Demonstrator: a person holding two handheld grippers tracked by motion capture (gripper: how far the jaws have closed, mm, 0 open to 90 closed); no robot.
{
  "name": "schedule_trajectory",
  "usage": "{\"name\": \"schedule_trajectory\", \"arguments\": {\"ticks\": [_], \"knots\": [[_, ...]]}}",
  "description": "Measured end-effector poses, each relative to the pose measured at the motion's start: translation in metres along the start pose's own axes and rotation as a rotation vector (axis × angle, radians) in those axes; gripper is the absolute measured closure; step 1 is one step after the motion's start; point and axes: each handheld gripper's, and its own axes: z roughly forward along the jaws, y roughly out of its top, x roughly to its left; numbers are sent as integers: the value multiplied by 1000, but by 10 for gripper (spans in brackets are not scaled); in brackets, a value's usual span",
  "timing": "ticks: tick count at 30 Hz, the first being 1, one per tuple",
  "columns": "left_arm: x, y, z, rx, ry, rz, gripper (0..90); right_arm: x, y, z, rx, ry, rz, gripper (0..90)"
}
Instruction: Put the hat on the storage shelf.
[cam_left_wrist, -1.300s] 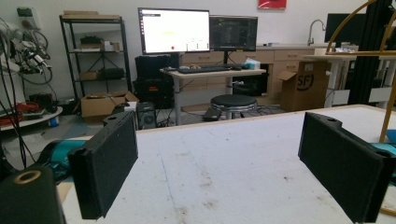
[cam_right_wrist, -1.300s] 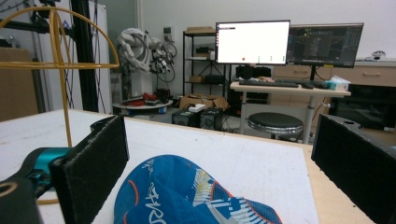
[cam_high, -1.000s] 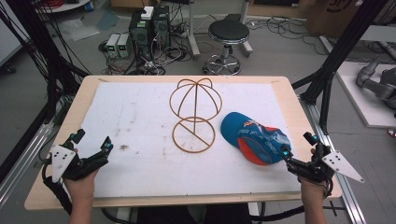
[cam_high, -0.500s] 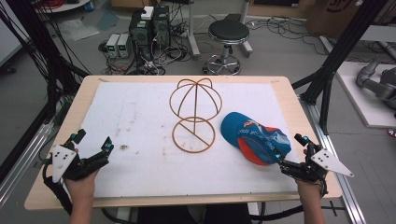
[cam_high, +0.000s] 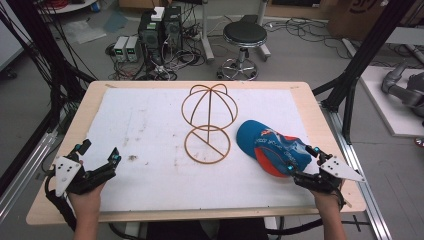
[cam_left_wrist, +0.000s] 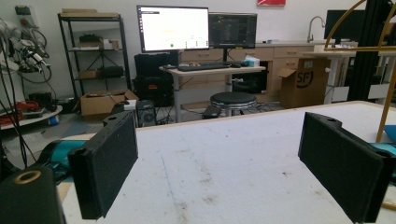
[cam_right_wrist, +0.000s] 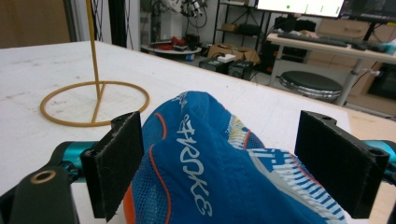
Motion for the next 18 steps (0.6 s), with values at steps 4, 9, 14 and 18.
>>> {"name": "schedule_trajectory", "arguments": {"ticks": [4,9,14,18], "knots": [[1,0,-2,-2,6,-3,122,-1,-1,3,37,-17,-8,214],[2,0,-2,-1,7,-1,123,-2,-2,4,59,-15,-9,259],[1,0,-2,-2,8,0,123,-2,-3,6,98,-5,-18,331],[1,0,-3,-2,9,0,123,0,-5,8,132,-7,-35,364]]}}
